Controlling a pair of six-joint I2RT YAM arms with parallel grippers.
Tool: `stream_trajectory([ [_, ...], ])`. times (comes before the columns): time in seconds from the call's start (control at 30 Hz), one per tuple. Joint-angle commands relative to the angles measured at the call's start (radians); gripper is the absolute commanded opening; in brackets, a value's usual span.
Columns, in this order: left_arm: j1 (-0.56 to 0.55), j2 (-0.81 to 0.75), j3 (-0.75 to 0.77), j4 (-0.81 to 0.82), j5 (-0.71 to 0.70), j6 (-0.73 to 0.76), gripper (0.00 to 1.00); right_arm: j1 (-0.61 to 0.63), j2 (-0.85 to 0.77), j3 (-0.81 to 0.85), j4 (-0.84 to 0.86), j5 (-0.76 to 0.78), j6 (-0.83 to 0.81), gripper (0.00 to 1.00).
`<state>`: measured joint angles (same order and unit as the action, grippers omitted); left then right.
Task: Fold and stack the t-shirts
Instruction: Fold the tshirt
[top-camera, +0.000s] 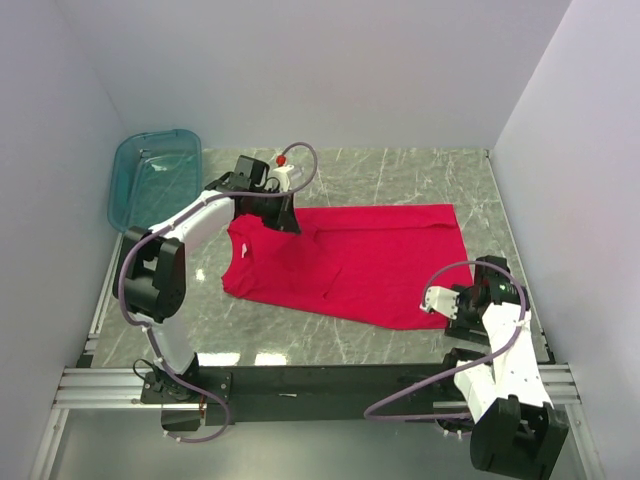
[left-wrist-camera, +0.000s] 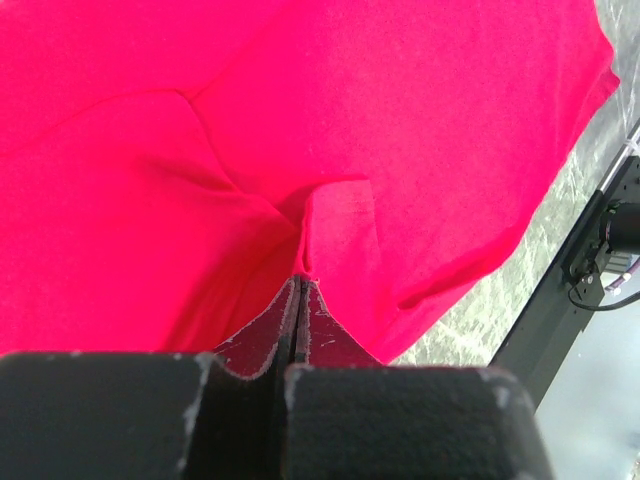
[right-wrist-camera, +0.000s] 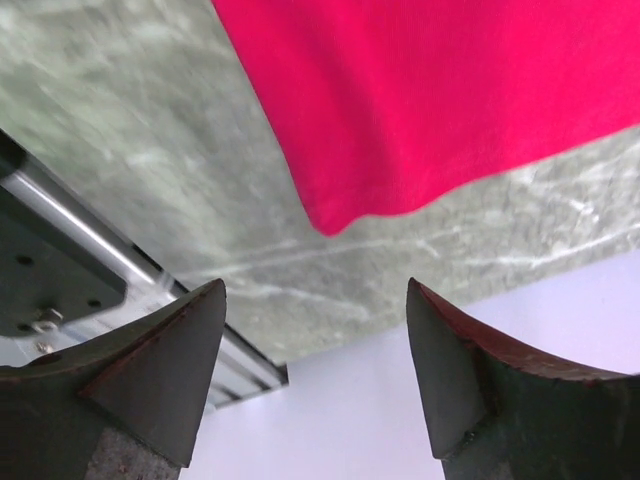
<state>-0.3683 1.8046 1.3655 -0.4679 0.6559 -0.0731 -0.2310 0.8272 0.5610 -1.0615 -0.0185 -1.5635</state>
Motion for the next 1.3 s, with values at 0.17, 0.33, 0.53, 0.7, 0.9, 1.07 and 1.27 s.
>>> stream_trajectory([
  [0.17, 0.014, -0.037, 0.007, -0.001, 0.041, 0.001, 0.01, -0.011, 0.026, -0.072, 0.122, 0.155, -0.056, 0.75],
  [0.33, 0.017, -0.016, 0.006, -0.006, 0.037, 0.001, 0.01, -0.014, 0.084, -0.073, 0.179, 0.114, -0.053, 0.73],
  [0.53, 0.019, -0.008, 0.007, -0.006, 0.034, -0.004, 0.01, -0.013, 0.132, -0.082, 0.189, 0.072, -0.05, 0.63],
  [0.7, 0.023, -0.005, 0.011, -0.018, 0.031, 0.006, 0.01, -0.011, 0.116, -0.105, 0.182, 0.054, -0.056, 0.57],
  [0.9, 0.028, -0.004, 0.003, -0.014, 0.039, 0.004, 0.01, -0.011, 0.176, -0.134, 0.23, 0.072, -0.035, 0.47],
  [1.07, 0.028, -0.005, 0.006, -0.014, 0.045, -0.001, 0.01, -0.013, 0.211, -0.141, 0.262, 0.078, -0.024, 0.44],
  [1.27, 0.028, -0.011, 0.004, -0.011, 0.048, -0.001, 0.01, -0.013, 0.25, -0.15, 0.298, 0.074, -0.007, 0.33],
])
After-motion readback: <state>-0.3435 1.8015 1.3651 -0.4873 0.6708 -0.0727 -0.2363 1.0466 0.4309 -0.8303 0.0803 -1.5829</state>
